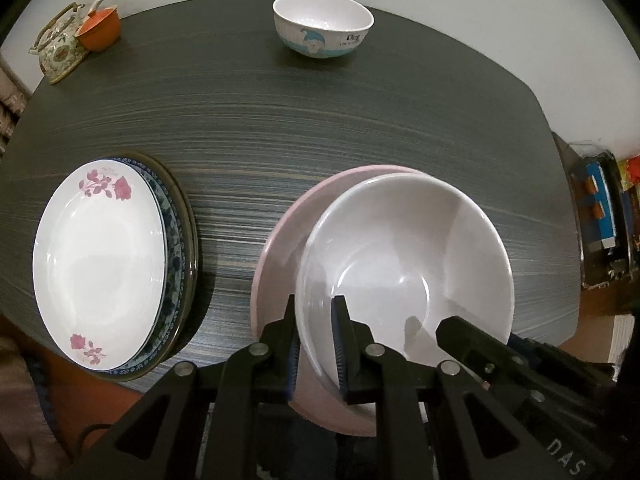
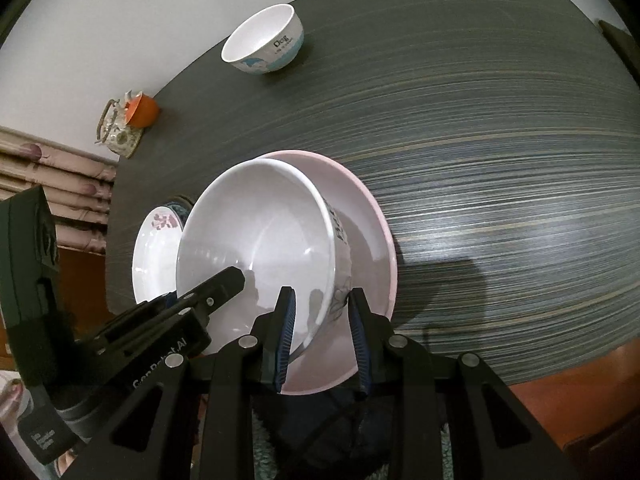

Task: Organize plates and bowls
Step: 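Carry the white bowl with both grippers over the pink-rimmed bowl, then lower the white bowl with both grippers into the pink-rimmed bowl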

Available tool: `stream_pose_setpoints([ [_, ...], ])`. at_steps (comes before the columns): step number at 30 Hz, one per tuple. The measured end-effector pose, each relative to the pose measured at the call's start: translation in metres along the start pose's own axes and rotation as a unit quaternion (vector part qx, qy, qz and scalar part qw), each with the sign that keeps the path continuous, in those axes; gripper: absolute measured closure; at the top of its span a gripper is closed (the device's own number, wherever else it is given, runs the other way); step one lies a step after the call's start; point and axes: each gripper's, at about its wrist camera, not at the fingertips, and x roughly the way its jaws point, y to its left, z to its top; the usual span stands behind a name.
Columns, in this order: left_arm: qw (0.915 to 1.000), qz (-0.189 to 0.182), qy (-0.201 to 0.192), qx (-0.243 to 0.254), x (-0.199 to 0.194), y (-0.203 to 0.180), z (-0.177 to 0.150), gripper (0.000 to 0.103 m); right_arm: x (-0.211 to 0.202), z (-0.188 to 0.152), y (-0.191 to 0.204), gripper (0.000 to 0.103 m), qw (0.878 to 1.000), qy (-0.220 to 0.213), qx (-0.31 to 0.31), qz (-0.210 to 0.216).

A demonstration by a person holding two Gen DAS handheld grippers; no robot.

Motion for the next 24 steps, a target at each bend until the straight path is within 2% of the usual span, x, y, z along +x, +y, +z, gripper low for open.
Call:
stream_pose_setpoints([
  [5, 0.9999, 0.008, 0.005, 0.007, 0.002, -0.0068, 0.0012, 0.088, 0.0003, 0.0007, 0.004, 0.075, 1.0, 0.0, -0.004, -0.012],
  [13, 0.9998, -0.003, 0.019, -0.004, 0.009, -0.0035, 0.0021, 0.085, 0.0034, 0.0057, 0.0056, 0.071, 1.0, 0.009, 0.002, -0.016],
  [24, 0.9999, -0.005, 0.013, 0.0, 0.0085, 0.0005, 0.0064, 0.082, 0.0014, 0.0084, 0.0012, 0.065, 1.0, 0.003, 0.009, -0.012],
])
